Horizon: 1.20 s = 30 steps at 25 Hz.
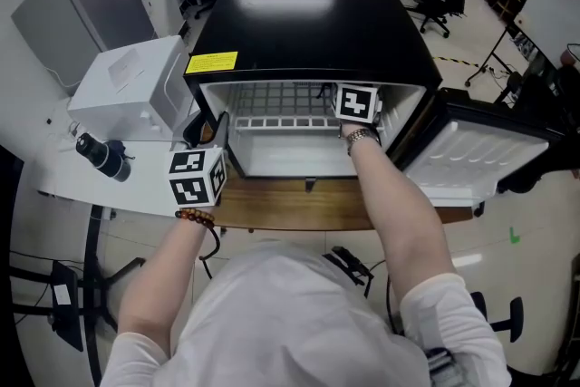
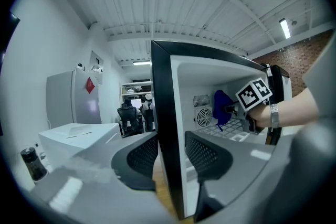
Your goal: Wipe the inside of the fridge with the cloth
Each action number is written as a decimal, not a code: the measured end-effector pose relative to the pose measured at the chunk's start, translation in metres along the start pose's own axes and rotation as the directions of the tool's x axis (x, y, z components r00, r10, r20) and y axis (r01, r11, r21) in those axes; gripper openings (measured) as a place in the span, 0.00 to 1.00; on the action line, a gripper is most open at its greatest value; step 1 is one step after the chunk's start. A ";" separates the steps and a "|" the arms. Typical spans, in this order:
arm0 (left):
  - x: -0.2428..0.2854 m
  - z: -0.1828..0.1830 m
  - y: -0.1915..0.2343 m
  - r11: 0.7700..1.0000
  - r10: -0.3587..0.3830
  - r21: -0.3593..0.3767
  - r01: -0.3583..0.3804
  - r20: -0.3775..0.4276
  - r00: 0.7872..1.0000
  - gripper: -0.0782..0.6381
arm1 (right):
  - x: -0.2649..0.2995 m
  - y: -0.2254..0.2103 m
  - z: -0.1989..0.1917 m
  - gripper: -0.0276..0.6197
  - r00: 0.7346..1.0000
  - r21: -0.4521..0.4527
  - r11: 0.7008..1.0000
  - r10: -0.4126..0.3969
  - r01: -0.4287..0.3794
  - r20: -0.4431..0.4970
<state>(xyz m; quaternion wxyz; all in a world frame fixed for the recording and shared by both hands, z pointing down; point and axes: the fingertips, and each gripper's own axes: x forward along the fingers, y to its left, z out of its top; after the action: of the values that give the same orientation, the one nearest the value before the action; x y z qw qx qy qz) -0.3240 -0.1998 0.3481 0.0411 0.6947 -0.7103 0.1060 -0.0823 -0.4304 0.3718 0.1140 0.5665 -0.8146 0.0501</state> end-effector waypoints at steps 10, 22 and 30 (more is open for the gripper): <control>0.000 0.000 0.000 1.000 0.019 -0.001 -0.019 -0.011 1.000 0.33 | -0.006 -0.023 -0.002 0.18 0.998 0.016 0.998 -0.060 0.060 -0.002; -0.001 0.001 0.000 1.000 0.007 -0.002 -0.007 -0.004 1.000 0.33 | -0.033 0.037 0.026 0.18 0.986 0.049 0.993 0.101 -0.109 0.134; -0.001 0.000 -0.001 0.999 -0.041 0.012 0.041 -0.004 0.999 0.32 | -0.037 0.145 0.030 0.18 0.944 0.029 0.952 0.296 -0.304 0.147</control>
<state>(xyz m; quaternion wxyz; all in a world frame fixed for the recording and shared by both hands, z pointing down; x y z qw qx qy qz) -0.3229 -0.1987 0.3480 0.0405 0.7092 -0.6951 0.1107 -0.2099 -0.3519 0.3405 0.0328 0.4407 -0.8958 0.0475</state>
